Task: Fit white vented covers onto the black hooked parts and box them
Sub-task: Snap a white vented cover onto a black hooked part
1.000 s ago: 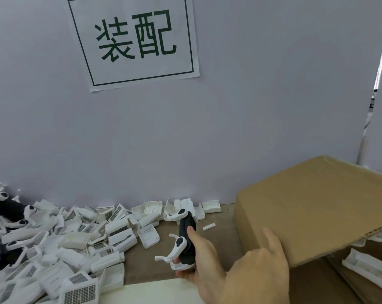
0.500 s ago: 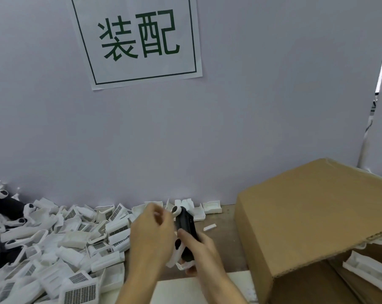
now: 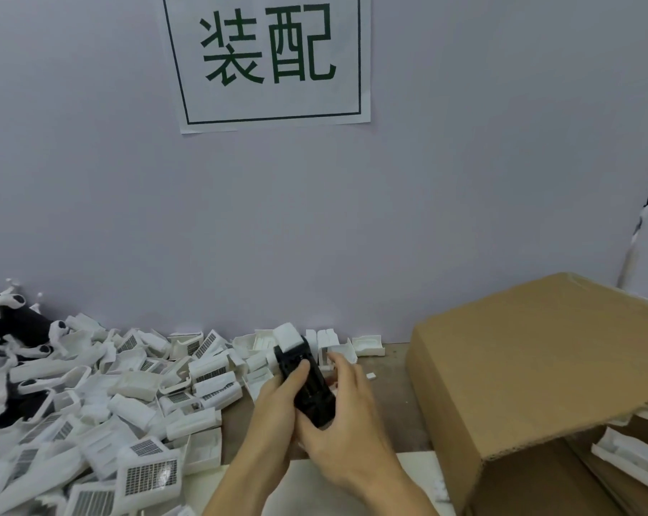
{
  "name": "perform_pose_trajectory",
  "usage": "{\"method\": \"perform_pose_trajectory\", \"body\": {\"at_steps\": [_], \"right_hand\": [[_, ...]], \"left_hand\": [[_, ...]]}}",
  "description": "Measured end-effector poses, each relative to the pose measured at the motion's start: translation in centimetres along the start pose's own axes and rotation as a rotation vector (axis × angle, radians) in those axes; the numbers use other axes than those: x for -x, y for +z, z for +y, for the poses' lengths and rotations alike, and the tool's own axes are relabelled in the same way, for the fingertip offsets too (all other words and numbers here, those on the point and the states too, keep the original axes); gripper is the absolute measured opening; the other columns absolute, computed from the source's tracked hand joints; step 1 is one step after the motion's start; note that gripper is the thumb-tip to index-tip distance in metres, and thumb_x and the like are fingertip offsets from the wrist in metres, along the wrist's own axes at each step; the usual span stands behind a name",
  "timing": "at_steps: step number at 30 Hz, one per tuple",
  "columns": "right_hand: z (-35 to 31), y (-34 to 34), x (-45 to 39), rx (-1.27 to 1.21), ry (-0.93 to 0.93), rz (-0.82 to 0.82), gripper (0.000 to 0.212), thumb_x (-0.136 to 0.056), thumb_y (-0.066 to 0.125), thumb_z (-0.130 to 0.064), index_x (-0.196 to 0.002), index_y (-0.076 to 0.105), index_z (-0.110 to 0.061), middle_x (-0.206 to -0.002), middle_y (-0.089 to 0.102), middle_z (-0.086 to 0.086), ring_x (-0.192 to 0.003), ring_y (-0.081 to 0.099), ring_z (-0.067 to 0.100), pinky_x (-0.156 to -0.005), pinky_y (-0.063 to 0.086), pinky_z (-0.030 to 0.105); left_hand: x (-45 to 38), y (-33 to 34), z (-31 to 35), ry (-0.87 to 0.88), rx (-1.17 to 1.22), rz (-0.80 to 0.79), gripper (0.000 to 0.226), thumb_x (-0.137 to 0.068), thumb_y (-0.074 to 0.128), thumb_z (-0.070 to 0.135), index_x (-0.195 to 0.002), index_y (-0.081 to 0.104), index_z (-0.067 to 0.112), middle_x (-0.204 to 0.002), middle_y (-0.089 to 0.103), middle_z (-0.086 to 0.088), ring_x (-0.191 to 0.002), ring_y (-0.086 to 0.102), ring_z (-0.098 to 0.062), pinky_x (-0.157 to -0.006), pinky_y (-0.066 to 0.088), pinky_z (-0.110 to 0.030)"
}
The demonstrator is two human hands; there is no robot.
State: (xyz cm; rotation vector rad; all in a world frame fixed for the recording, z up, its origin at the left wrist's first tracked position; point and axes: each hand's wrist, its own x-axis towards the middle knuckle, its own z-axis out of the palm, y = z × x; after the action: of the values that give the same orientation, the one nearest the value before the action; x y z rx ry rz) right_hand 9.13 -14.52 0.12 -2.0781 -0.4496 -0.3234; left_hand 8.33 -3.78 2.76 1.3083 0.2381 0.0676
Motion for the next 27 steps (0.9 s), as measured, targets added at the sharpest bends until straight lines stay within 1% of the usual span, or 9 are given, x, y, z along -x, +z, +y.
{"method": "perform_pose_trajectory", "body": {"at_steps": [3, 6, 8, 12, 15, 20, 23, 25, 27], "right_hand": [[-0.1, 0.0, 0.1, 0.065, 0.030, -0.032, 0.063, -0.075, 0.061, -0.059, -0.130, 0.039, -0.038, -0.121, 0.047, -0.018, -0.117, 0.050, 0.005, -0.096, 0.048, 0.028], [-0.3, 0.1, 0.2, 0.069, 0.060, -0.032, 0.057, -0.070, 0.064, -0.055, -0.122, 0.046, -0.038, -0.113, 0.056, -0.016, -0.106, 0.058, 0.007, -0.089, 0.053, 0.033], [-0.3, 0.1, 0.2, 0.047, 0.089, -0.019, 0.056, -0.070, 0.066, -0.053, -0.121, 0.049, -0.037, -0.111, 0.061, -0.014, -0.102, 0.062, 0.009, -0.086, 0.055, 0.035], [-0.4, -0.4, 0.1, 0.036, 0.111, 0.005, 0.044, -0.070, 0.069, -0.051, -0.107, 0.058, -0.030, -0.092, 0.069, -0.008, -0.085, 0.067, 0.008, -0.075, 0.057, 0.029], [-0.6, -0.5, 0.1, 0.067, 0.087, 0.036, 0.037, -0.071, 0.069, -0.049, -0.100, 0.062, -0.027, -0.083, 0.071, -0.007, -0.079, 0.067, 0.009, -0.071, 0.057, 0.028], [-0.3, -0.2, 0.4, -0.183, 0.082, -0.076, 0.042, -0.080, 0.072, -0.028, -0.119, 0.058, -0.036, -0.106, 0.070, -0.015, -0.100, 0.065, 0.001, -0.085, 0.056, 0.023], [-0.1, -0.6, 0.2, -0.296, 0.166, -0.014, 0.050, -0.091, 0.058, -0.018, -0.136, 0.046, -0.035, -0.137, 0.050, -0.019, -0.132, 0.046, 0.005, -0.108, 0.041, 0.027], [0.0, -1.1, 0.1, -0.491, 0.207, 0.056, 0.054, -0.094, 0.058, -0.017, -0.139, 0.039, -0.039, -0.140, 0.047, -0.021, -0.133, 0.043, 0.001, -0.106, 0.040, 0.025], [0.0, -1.3, -0.1, -0.647, 0.193, 0.049, 0.060, -0.086, 0.071, -0.028, -0.137, 0.041, -0.039, -0.131, 0.057, -0.020, -0.118, 0.056, -0.007, -0.090, 0.049, 0.018]], "left_hand": [[0.0, 0.0, -0.1, -0.038, 0.177, 0.005, 0.031, -0.098, 0.059, 0.031, -0.110, 0.072, 0.006, -0.102, 0.077, -0.014, -0.079, 0.076, -0.025, -0.054, 0.058, -0.033], [0.0, 0.3, -0.4, -0.014, 0.220, -0.017, 0.030, -0.097, 0.060, 0.025, -0.114, 0.070, 0.003, -0.103, 0.076, -0.016, -0.082, 0.076, -0.024, -0.054, 0.058, -0.029], [0.1, 0.5, -0.5, 0.014, 0.232, -0.024, 0.028, -0.096, 0.061, 0.025, -0.114, 0.071, 0.006, -0.105, 0.076, -0.015, -0.085, 0.076, -0.022, -0.056, 0.058, -0.029], [0.1, 0.5, -0.7, 0.083, 0.118, -0.069, 0.017, -0.094, 0.062, 0.031, -0.098, 0.078, 0.024, -0.106, 0.077, -0.005, -0.085, 0.076, -0.015, -0.056, 0.057, -0.029], [0.0, 0.3, -1.0, 0.115, 0.044, -0.089, 0.017, -0.094, 0.063, 0.032, -0.100, 0.077, 0.027, -0.108, 0.077, 0.000, -0.091, 0.075, -0.012, -0.059, 0.057, -0.028], [-0.4, 0.2, -1.4, 0.280, -0.025, 0.020, 0.015, -0.095, 0.066, 0.024, -0.108, 0.074, 0.024, -0.100, 0.078, 0.004, -0.095, 0.073, -0.008, -0.076, 0.054, -0.027], [-0.6, 0.1, -1.5, 0.403, -0.138, 0.147, 0.013, -0.091, 0.070, 0.012, -0.100, 0.071, 0.022, -0.087, 0.077, 0.008, -0.081, 0.073, -0.008, -0.068, 0.056, -0.024], [-0.6, -0.1, -1.7, 0.508, -0.307, 0.168, 0.018, -0.090, 0.071, 0.010, -0.097, 0.070, 0.026, -0.082, 0.076, 0.011, -0.076, 0.071, -0.010, -0.067, 0.058, -0.028], [-0.6, -0.1, -2.1, 0.608, -0.566, 0.085, 0.022, -0.089, 0.067, 0.007, -0.094, 0.070, 0.029, -0.082, 0.073, 0.014, -0.077, 0.068, -0.004, -0.070, 0.055, -0.027]]}}
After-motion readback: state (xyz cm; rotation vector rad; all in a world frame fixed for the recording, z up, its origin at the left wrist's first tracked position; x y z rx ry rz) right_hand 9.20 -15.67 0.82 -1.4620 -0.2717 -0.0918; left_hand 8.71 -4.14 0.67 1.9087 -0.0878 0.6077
